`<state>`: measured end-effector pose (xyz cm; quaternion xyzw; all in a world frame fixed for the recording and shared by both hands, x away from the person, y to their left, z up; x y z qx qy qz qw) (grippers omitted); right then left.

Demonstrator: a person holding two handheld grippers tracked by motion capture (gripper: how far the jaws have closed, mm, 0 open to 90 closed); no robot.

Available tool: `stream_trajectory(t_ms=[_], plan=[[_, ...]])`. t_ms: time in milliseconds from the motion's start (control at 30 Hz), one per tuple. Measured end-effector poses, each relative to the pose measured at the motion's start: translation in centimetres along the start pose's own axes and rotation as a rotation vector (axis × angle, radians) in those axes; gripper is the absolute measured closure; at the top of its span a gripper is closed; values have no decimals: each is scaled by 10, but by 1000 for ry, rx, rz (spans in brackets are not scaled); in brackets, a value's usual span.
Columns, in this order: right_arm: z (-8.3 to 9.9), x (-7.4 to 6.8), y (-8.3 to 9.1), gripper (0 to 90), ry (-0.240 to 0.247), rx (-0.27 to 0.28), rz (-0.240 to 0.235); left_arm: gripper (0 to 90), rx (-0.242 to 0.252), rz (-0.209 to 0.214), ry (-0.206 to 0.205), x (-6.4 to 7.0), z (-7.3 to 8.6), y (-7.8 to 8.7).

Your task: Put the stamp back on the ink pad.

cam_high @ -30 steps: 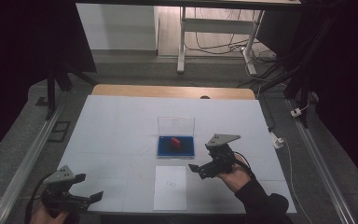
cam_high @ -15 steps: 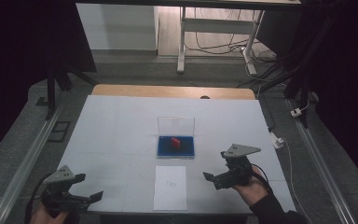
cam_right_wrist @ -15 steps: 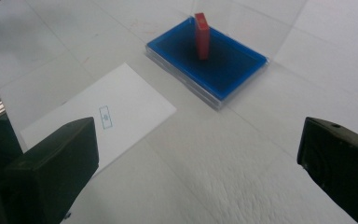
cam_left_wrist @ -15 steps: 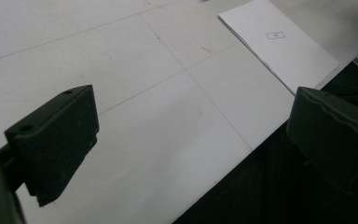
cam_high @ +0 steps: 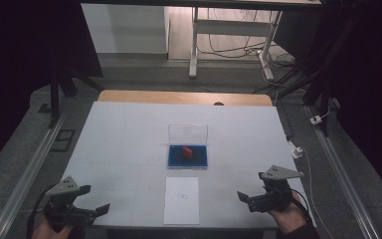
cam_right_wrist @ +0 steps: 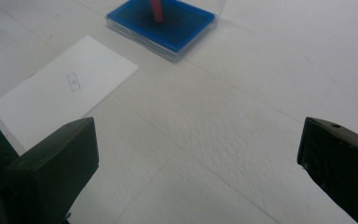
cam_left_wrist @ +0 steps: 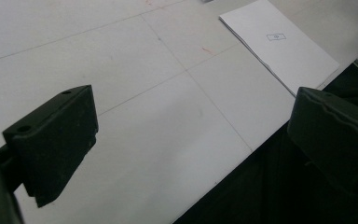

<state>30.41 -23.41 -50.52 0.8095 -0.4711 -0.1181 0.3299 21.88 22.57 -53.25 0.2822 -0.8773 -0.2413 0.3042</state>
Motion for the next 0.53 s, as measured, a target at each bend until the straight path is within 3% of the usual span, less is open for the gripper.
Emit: stream_trajectory(t_ms=[300, 533], plan=[[25, 15, 14, 0, -53, -55, 49, 20, -4, -6, -1, 0, 1, 0], [28, 19, 17, 0, -86, -60, 61, 17, -3, -3, 3, 0, 0, -1]])
Point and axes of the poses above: each handheld gripper's, and its own axes: y roughly backward along the jaws, z roughly out of its underside, x roughly to its right, the point moved 8 cm from there along -y, roughly forward along the jaws, and after that the axes turned 14 degrees about z, right-handed, at the moved point
